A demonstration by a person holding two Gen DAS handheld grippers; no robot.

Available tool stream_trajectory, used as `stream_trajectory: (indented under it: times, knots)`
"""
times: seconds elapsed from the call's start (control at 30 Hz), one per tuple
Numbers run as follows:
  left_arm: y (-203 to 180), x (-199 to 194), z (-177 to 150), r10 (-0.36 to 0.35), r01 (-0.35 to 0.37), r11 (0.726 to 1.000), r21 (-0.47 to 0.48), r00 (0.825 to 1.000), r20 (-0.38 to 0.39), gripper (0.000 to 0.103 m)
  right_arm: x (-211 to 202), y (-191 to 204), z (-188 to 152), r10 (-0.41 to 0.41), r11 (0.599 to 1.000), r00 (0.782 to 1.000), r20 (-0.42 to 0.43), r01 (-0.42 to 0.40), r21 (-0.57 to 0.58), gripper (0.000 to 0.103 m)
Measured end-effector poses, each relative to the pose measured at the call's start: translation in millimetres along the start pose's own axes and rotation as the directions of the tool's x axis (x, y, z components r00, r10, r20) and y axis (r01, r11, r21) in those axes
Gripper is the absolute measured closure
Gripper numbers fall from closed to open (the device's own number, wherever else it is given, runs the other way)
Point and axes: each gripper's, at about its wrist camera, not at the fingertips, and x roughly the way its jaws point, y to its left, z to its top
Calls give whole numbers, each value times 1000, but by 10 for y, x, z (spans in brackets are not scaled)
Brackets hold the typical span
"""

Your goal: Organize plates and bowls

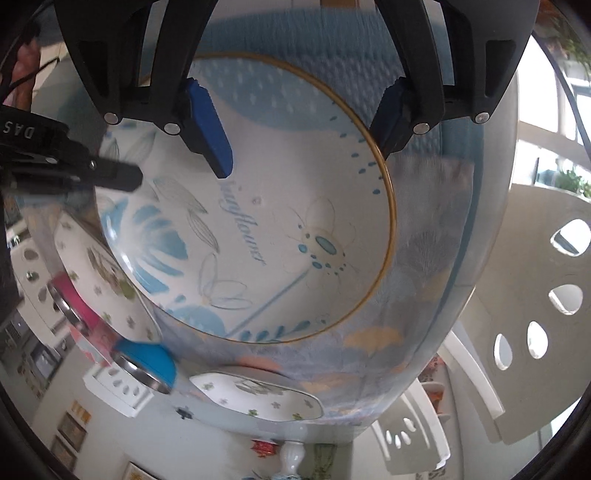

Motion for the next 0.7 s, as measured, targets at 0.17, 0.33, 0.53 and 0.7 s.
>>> stream_trajectory:
  times: [0.17, 0.33, 0.53, 0.7]
  knots:
    - [-73, -208, -283, -13, 14, 1000, 17, 998, -54, 34, -87, 34, -136, 6, 998, 999, -37, -8, -58, 82]
    - [-89, -361, -510, 24, -29, 998, -55, 995, -96, 35, -149, 123, -321, 0, 993, 998, -58, -7, -117, 82]
    - [-12, -338, -597, 60, -73, 989, -128, 992, -107, 35, 18, 272, -299, 6, 986, 997, -80, -19, -165, 82]
    - [-42, -239, -581, 87, -107, 987, -120, 983, -164, 31, 169, 221, -285, 25, 987, 989, -147, -48, -156, 79]
